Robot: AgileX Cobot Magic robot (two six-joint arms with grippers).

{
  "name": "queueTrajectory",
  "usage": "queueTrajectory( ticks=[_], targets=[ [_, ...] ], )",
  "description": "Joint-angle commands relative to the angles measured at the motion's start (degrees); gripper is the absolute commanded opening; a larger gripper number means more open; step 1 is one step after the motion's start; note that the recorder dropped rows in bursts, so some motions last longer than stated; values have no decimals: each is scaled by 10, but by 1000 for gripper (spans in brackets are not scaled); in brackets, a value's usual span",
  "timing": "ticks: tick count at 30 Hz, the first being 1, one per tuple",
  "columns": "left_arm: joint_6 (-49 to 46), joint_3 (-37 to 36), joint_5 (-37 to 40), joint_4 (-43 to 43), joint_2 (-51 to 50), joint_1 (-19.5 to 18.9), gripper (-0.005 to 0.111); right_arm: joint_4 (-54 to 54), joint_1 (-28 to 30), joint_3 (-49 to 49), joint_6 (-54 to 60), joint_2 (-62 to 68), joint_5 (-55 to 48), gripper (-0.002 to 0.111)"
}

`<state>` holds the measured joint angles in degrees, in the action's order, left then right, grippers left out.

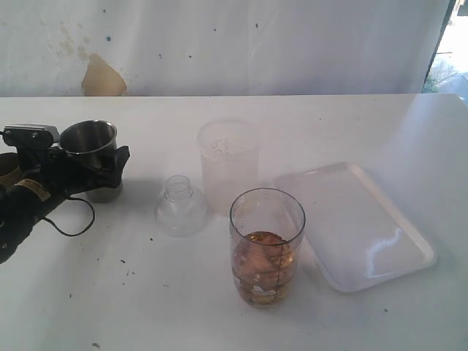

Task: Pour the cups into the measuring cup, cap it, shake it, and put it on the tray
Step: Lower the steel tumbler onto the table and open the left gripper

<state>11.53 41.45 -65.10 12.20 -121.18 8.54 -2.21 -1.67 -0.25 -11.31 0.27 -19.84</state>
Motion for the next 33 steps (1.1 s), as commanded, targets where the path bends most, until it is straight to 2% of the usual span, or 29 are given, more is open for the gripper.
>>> queueTrajectory(
  ticks=[1, 8, 28, 33],
  targets=[
    [1, 3, -11, -13, 6, -1, 105, 3, 5, 3, 0, -3, 1, 0],
    [3, 0, -12, -5, 10, -1, 105, 3, 5, 3, 0, -3, 1, 0],
    [-12, -29, -9, 3, 150, -1, 105, 3, 5, 3, 0, -3, 1, 0],
    [12, -29, 82, 4, 228, -1, 105, 3, 5, 3, 0, -3, 1, 0]
  ],
)
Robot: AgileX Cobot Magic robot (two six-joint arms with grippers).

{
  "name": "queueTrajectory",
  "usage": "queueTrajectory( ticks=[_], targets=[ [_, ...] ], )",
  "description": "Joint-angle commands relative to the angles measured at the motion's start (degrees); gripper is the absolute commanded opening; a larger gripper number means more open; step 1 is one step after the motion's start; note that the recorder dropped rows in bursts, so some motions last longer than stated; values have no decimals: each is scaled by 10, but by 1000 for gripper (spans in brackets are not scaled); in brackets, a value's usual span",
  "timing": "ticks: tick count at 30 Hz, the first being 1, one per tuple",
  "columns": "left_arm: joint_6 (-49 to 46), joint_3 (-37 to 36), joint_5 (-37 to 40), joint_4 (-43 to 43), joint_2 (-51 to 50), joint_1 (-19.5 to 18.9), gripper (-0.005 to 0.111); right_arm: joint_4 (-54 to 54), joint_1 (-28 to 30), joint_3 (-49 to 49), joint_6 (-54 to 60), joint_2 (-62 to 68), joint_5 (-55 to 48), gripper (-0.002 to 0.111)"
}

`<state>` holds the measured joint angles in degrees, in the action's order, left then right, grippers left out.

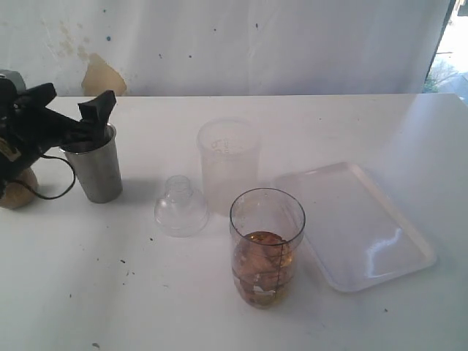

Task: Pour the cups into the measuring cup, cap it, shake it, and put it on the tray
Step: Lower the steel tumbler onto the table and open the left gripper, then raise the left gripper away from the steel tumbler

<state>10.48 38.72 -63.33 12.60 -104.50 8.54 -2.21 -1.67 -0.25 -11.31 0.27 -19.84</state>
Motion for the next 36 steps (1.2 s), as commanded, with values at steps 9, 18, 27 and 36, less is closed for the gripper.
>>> queueTrajectory(
  ticks=[9, 18, 27, 36],
  targets=[
    [38, 49, 315, -1, 230, -1, 103, 3, 5, 3, 0, -3, 1, 0],
    [59, 237, 847, -37, 325, -1, 29, 3, 5, 3, 0, -3, 1, 0],
    [-215, 423, 1186, -317, 310, 2, 16, 3, 5, 3, 0, -3, 1, 0],
    [-486, 423, 1309, -622, 310, 2, 29, 3, 5, 3, 0, -3, 1, 0]
  ],
)
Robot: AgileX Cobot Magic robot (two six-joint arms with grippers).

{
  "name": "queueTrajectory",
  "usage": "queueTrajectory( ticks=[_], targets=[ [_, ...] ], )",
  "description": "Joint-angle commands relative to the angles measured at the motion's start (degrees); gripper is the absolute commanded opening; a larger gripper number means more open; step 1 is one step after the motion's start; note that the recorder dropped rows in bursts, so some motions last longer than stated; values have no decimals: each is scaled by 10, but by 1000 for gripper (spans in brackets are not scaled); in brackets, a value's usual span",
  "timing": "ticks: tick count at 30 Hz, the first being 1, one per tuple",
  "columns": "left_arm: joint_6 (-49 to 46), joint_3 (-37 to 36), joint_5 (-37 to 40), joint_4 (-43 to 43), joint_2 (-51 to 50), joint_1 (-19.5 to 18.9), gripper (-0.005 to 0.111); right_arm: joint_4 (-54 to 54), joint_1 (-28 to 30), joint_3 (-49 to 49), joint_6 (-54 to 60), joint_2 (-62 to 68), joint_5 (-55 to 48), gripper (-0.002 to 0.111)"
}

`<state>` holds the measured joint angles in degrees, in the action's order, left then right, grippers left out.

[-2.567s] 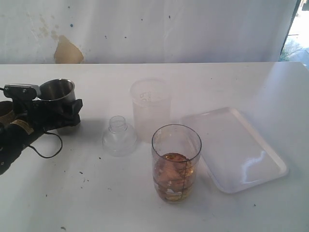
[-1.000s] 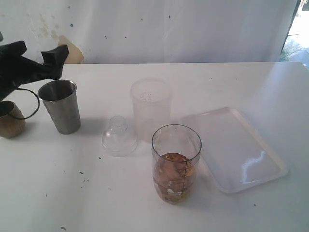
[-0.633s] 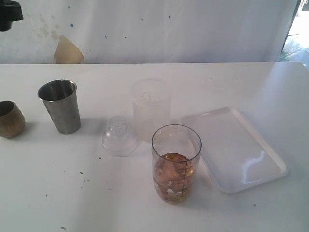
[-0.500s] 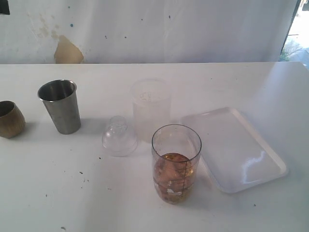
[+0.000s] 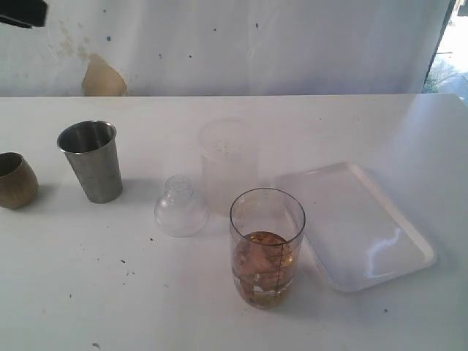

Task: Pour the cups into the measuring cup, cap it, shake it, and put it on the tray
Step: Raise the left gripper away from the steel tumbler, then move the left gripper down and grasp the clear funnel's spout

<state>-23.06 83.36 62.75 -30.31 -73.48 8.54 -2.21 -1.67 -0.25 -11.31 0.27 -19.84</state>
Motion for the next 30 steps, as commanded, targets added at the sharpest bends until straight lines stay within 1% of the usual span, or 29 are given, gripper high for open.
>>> queueTrajectory(
  ticks=[1, 3, 4, 6, 8, 9, 11, 12, 15, 16, 17, 18, 19, 20, 21, 22, 23, 24, 26, 28, 30],
  targets=[
    [-187, -33, 44, -249, 0, 2, 33, 3, 5, 3, 0, -3, 1, 0],
    [-266, -55, 11, -336, 0, 2, 42, 3, 5, 3, 0, -3, 1, 0],
    [-279, -66, -10, -368, 0, 2, 45, 3, 5, 3, 0, -3, 1, 0],
    [-269, -82, -43, -404, 0, 2, 49, 3, 5, 3, 0, -3, 1, 0],
    [-225, -86, -56, -392, -5, 2, 50, 3, 5, 3, 0, -3, 1, 0],
    [-197, -83, -53, -365, -10, 2, 50, 3, 5, 3, 0, -3, 1, 0],
    [-143, -66, -29, -280, -20, 2, 50, 3, 5, 3, 0, -3, 1, 0],
    [-68, -39, -10, -137, -29, 6, 50, 3, 5, 3, 0, -3, 1, 0],
    [52, 1, -4, 63, -34, 29, 50, 3, 5, 3, 0, -3, 1, 0],
    [90, 14, 0, 109, -35, 37, 50, 3, 5, 3, 0, -3, 1, 0],
    [150, 36, 26, 187, -40, 59, 50, 3, 5, 3, 0, -3, 1, 0],
    [160, 47, 57, 190, -47, 82, 50, 3, 5, 3, 0, -3, 1, 0],
    [161, 45, 72, 172, -51, 96, 50, 3, 5, 3, 0, -3, 1, 0],
    [160, 33, 72, 155, -59, 141, 50, 3, 5, 3, 0, -3, 1, 0],
    [160, 24, 72, 168, -61, 168, 50, 3, 5, 3, 0, -3, 1, 0],
    [194, 9, 72, 220, -69, 206, 50, 3, 5, 3, 0, -3, 1, 0],
    [219, 1, 66, 260, -76, 229, 50, 3, 5, 3, 0, -3, 1, 0],
    [238, -10, 59, 281, -92, 251, 53, 3, 5, 3, 0, -3, 1, 0],
    [246, -27, 41, 274, -121, 269, 56, 3, 5, 3, 0, -3, 1, 0],
    [248, -29, 29, 272, -153, 272, 56, 3, 5, 3, 0, -3, 1, 0],
    [243, -29, -7, 270, -183, 272, 56, 3, 5, 3, 0, -3, 1, 0]
  ],
)
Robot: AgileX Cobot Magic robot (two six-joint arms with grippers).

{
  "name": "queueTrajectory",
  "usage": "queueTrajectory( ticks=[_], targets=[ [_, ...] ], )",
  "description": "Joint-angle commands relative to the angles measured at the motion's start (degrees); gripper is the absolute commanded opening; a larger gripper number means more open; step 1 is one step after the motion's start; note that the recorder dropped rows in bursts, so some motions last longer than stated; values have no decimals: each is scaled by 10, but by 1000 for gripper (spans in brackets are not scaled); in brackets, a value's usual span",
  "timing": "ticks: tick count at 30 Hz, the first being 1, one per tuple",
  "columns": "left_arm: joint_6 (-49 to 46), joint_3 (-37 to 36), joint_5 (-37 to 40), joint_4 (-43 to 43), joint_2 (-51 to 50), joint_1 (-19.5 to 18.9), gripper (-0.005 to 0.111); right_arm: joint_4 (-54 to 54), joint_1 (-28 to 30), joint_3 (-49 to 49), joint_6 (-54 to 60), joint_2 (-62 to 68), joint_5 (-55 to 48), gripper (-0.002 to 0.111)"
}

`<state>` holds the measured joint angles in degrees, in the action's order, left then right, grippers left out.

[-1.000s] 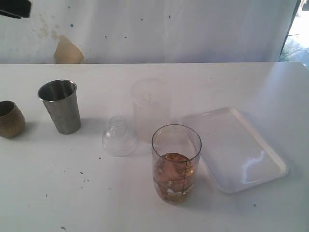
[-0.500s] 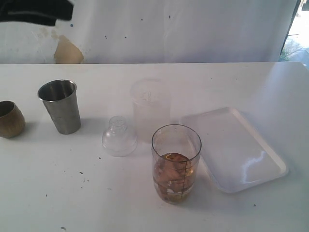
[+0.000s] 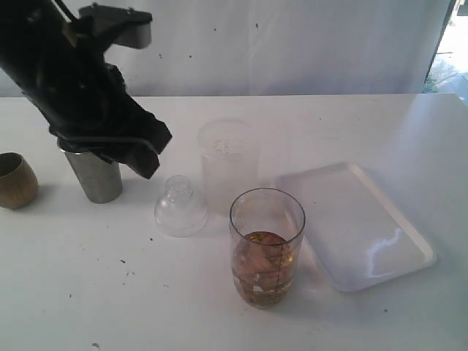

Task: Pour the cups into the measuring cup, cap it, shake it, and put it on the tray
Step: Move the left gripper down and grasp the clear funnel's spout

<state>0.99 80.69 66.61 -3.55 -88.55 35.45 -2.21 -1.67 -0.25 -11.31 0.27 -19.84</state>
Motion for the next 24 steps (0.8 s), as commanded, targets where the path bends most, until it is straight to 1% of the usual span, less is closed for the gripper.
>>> queueTrajectory(
  ticks=[1, 2, 3, 5, 10, 17, 19, 24],
  targets=[
    [0, -2, -75, 2, -48, 3, 58, 3, 5, 3, 0, -3, 1, 0],
    [0, -2, -89, 2, -55, 3, 61, 3, 5, 3, 0, -3, 1, 0],
    [0, -2, -109, 2, -70, 3, 69, 3, 5, 3, 0, -3, 1, 0],
    [5, -2, -126, 17, -94, 3, 74, 3, 5, 3, 0, -3, 1, 0],
    [7, -2, -130, 19, -139, 3, 72, 3, 5, 3, 0, -3, 1, 0],
    [5, -2, -193, 20, -174, 3, 72, 3, 5, 3, 0, -3, 1, 0],
    [5, -2, -200, 24, -183, 3, 72, 3, 5, 3, 0, -3, 1, 0],
    [44, -2, -200, 67, -209, 1, 72, 3, 5, 3, 0, -3, 1, 0]
  ],
)
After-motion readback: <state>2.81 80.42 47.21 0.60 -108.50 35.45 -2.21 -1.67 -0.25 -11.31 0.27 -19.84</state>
